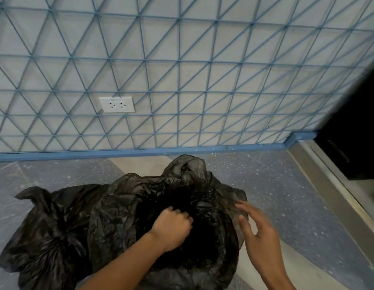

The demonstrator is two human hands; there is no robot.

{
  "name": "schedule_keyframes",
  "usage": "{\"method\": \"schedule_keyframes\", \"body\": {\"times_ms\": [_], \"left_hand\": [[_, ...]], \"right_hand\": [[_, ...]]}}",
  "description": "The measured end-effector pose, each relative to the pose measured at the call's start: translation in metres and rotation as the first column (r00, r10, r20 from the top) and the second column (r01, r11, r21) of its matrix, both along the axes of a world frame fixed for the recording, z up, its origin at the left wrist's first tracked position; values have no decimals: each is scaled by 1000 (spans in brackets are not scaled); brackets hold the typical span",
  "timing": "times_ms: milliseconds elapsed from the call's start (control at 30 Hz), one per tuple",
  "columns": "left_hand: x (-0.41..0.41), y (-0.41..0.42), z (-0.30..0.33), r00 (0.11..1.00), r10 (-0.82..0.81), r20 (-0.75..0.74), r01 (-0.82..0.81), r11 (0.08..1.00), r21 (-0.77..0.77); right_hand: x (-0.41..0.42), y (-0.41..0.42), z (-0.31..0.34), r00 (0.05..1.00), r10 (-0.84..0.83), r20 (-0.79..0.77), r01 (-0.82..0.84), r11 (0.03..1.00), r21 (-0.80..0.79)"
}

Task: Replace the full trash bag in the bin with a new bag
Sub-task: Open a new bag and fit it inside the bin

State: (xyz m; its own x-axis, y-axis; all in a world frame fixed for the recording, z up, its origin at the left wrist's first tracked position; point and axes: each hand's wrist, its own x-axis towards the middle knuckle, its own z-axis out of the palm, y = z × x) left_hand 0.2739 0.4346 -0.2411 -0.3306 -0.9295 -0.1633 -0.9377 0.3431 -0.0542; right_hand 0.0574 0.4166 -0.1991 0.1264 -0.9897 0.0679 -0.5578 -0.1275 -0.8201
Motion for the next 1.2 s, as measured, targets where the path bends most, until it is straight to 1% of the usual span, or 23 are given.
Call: {"method": "schedule_keyframes", "body": {"times_ms": [67, 100, 133, 167, 200, 300, 367, 433, 500, 600, 633, 667, 733, 833, 867, 900, 967, 1000, 1033, 1067, 1133, 1167, 1200], "left_hand": [[3, 10, 6, 993, -1, -114, -31, 959, -281], [4, 12, 5, 982, -25, -188, -50, 924, -380], [4, 12, 4, 971, -58, -233, -47, 905, -422], [4, 11, 1, 970, -84, -226, -18, 910, -415], [4, 7, -2, 980, -109, -166, 40, 927, -372], [3, -9, -22, 983, -166, 79, 173, 981, -88], [2, -19, -48, 987, -137, 82, 131, 988, 82], [1, -27, -67, 988, -115, 104, 102, 987, 122], [1, -30, -77, 977, -157, 146, 138, 982, 132], [4, -29, -76, 971, -170, 167, 156, 983, 95], [5, -28, -72, 976, -165, 142, 153, 984, 94], [6, -26, -66, 980, -163, 118, 152, 984, 97], [5, -23, -53, 982, -168, 87, 164, 985, 53], [3, -21, -24, 990, -134, 40, 136, 989, -54], [3, -19, -14, 994, -111, 12, 112, 988, -106], [5, -14, -5, 996, -90, -25, 84, 983, -161], [14, -7, 10, 992, -110, -63, 89, 958, -274], [22, -4, 17, 988, -134, -82, 99, 937, -335], [31, -1, 25, 986, -131, -107, 80, 918, -388], [41, 0, 31, 988, -90, -126, 25, 898, -440], [62, -3, 42, 982, 98, -163, -165, 863, -477], [71, -7, 45, 959, 198, -203, -271, 851, -451], [78, -11, 46, 921, 271, -280, -369, 839, -400]], "right_hand": [[-5, -3, 0, 999, -30, 43, 30, 1000, 8], [-5, -6, -2, 996, -53, 71, 51, 998, 24], [-3, -10, -5, 993, -76, 90, 71, 996, 54], [0, -15, -9, 990, -97, 102, 86, 991, 101], [5, -20, -14, 985, -121, 120, 99, 980, 173], [19, -37, -25, 963, -171, 210, 79, 920, 383], [23, -52, -33, 986, -114, 124, 69, 945, 320], [27, -71, -41, 1000, 4, 29, -9, 981, 195], [34, -85, -45, 998, 51, 37, -58, 980, 189], [41, -102, -47, 984, -156, 86, 123, 945, 303], [40, -105, -50, 976, -208, 57, 175, 919, 353], [38, -106, -52, 980, -197, 7, 178, 899, 399], [33, -106, -58, 994, -70, -87, 102, 879, 465], [21, -112, -49, 989, 24, -145, 38, 914, 405], [14, -115, -39, 995, 43, -91, -6, 926, 377], [7, -117, -29, 997, 71, 19, -73, 927, 367], [-12, -118, -9, 946, 188, 263, -275, 895, 352], [-19, -116, 2, 909, 263, 322, -370, 865, 338], [-22, -112, 10, 886, 338, 317, -436, 841, 321], [-22, -109, 17, 886, 407, 222, -458, 842, 285], [-9, -105, 19, 884, 455, -110, -435, 885, 163], [3, -105, 16, 874, 440, -205, -426, 898, 110], [16, -105, 13, 871, 425, -247, -421, 904, 73]]}}
